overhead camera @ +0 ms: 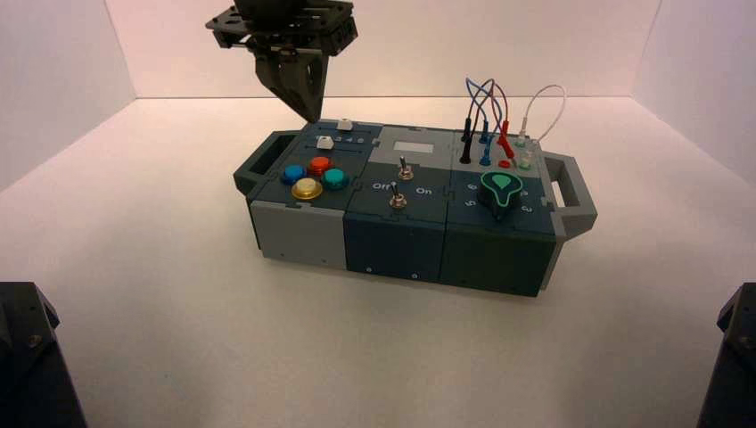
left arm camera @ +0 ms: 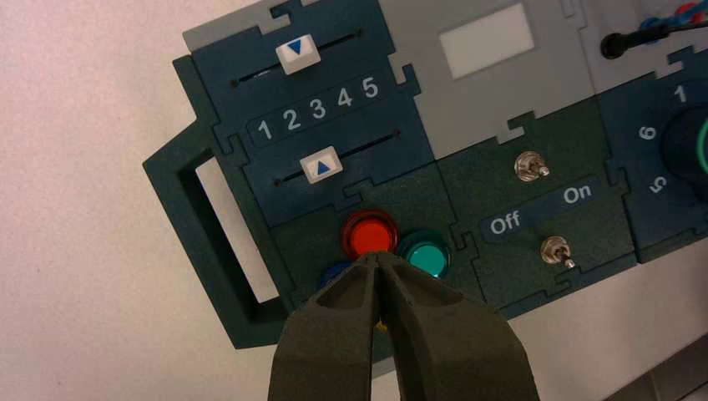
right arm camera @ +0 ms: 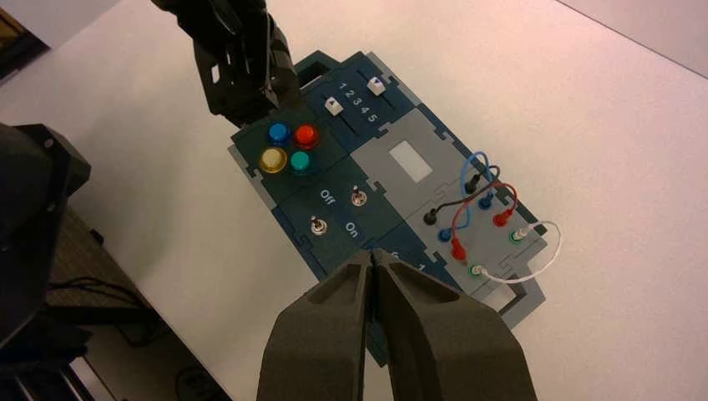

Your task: Push the red button with the left gripper.

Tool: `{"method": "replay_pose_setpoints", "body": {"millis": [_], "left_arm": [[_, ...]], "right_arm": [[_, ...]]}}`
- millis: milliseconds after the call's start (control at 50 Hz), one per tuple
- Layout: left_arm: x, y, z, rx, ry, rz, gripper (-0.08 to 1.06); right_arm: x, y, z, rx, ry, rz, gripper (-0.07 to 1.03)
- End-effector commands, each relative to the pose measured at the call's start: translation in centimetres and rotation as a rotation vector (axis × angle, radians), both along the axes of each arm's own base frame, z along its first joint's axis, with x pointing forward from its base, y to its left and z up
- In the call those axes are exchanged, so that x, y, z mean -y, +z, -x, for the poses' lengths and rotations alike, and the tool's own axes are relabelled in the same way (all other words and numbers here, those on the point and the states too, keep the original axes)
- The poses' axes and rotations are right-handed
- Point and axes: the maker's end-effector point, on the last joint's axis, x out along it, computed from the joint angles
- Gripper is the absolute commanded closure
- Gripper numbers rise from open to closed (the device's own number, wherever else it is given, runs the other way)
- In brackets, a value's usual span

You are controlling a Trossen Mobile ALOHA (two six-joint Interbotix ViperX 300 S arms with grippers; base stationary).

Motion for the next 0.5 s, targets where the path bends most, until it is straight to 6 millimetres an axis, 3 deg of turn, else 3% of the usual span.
{"method": "replay_pose_setpoints", "body": {"millis": [20, 500], "left_arm": [[0.7, 0.6, -0.7, 0.021, 0.001, 0.018, 1.01], [1.1, -0.6, -0.5, -0.004, -0.012, 0.001, 1.01]], "right_arm": [[-0.4, 0.9, -0.1, 0.013, 0.005, -0.020, 0.99], [-0.3, 0.6, 0.0, 0.008, 0.005, -0.017, 0.98]]}}
